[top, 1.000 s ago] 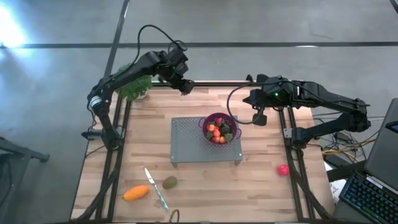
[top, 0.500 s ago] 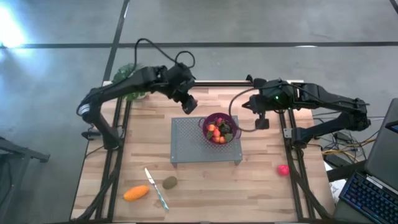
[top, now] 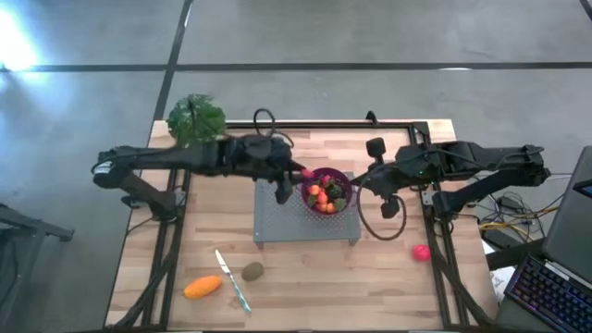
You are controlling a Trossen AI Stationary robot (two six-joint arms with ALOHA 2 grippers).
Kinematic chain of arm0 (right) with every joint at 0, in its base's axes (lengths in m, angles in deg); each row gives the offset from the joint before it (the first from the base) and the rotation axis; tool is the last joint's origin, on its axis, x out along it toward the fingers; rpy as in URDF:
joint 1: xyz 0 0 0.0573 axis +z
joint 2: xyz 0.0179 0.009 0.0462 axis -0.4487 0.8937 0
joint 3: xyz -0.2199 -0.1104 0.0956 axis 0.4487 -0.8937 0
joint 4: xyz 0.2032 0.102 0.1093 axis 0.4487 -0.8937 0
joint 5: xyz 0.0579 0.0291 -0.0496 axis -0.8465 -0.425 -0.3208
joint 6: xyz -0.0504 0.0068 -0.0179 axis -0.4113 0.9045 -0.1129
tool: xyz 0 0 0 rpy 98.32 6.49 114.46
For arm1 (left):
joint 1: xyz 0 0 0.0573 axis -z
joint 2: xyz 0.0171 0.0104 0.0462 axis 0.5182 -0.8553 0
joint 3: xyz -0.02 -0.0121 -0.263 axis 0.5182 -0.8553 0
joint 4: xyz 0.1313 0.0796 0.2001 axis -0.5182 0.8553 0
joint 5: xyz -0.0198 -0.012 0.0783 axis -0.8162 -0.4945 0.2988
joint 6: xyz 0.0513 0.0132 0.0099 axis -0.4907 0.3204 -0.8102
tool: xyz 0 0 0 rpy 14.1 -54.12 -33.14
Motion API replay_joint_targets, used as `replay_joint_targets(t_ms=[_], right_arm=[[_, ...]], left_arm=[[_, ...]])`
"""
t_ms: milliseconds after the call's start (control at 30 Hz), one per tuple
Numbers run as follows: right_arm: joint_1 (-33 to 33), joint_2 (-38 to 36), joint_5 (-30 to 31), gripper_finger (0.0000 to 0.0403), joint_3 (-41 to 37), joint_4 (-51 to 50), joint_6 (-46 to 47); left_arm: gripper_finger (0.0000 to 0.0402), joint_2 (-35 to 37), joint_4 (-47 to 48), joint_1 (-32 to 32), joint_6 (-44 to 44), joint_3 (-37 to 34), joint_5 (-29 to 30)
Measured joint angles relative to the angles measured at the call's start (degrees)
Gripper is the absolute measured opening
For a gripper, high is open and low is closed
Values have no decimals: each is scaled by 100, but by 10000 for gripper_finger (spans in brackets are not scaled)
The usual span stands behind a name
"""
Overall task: Pick & Place Fruit
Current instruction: Put the strawberry in the purple strainer bowl on the shelf
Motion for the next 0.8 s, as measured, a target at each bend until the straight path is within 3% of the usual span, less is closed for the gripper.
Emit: replay_joint_targets(t_ms=[167, 333, 567, 800], right_arm=[[4, 117, 11, 8, -10, 70, 687], [17, 371, 11, 12, -10, 443, 315], [17, 726, 546, 66, -10, 503, -382], [81, 876, 587, 144, 16, 542, -531]], left_arm=[[151, 183, -1596, 163, 270, -1052, -9], [151, 108, -2873, 191, 539, -1584, -161], [151, 26, -3082, 216, 596, -1655, -192], [151, -12, -3086, 214, 591, -1528, -190]])
